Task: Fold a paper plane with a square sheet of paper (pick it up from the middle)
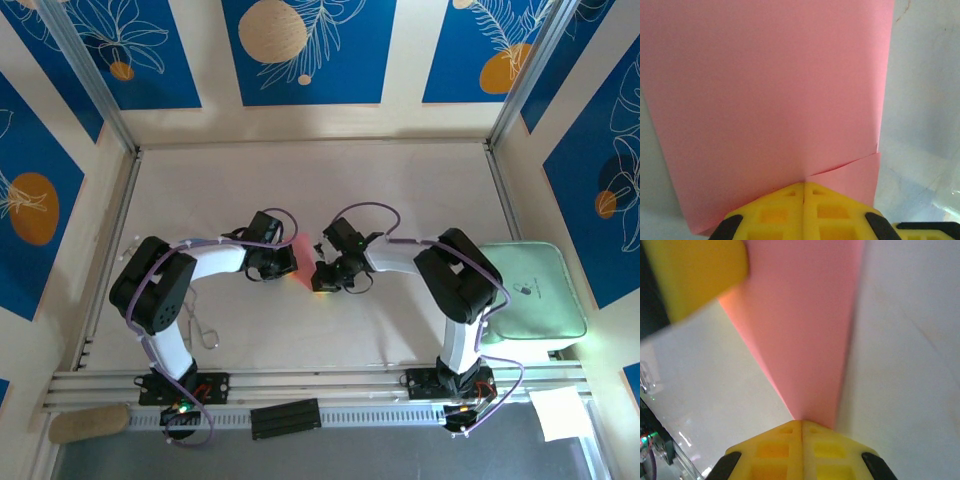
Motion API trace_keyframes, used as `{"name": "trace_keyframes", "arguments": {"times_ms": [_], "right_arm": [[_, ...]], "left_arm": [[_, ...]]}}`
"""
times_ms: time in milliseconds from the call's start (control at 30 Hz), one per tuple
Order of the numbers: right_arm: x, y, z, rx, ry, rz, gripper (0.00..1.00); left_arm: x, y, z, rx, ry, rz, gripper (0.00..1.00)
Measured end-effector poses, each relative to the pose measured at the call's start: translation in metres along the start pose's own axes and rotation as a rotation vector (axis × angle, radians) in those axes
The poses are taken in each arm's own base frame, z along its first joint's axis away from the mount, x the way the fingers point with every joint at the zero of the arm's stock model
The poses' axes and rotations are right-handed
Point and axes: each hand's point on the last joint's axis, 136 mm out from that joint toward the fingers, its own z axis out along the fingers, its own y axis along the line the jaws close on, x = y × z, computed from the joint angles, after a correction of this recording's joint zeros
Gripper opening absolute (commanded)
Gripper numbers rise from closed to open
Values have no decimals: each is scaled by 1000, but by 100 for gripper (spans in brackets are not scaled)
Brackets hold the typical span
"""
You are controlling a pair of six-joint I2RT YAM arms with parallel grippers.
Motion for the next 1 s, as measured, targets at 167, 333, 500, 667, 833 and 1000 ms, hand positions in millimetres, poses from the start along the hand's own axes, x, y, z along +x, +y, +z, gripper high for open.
{"name": "trace_keyframes", "arguments": {"times_ms": [167,333,500,667,833,1000], "right_arm": [[17,-12,-12,15,15,11,8],[2,-8,-33,-3,-53,2,19],[-33,16,-54,-35,-166,-40,26],[-52,40,-63,-65,-219,-89,28],[-55,50,-52,-67,-213,-114,28],[-57,46,-34,-50,-178,-102,27]], "left_arm": [[0,0,0,1,1,2,4],[-1,-3,-4,-1,-1,-3,22],[-13,-19,-35,37,-74,-33,36],[-30,-24,-75,98,-195,-89,48],[-21,5,-83,72,-222,-175,54],[-6,23,-74,40,-190,-229,54]]}}
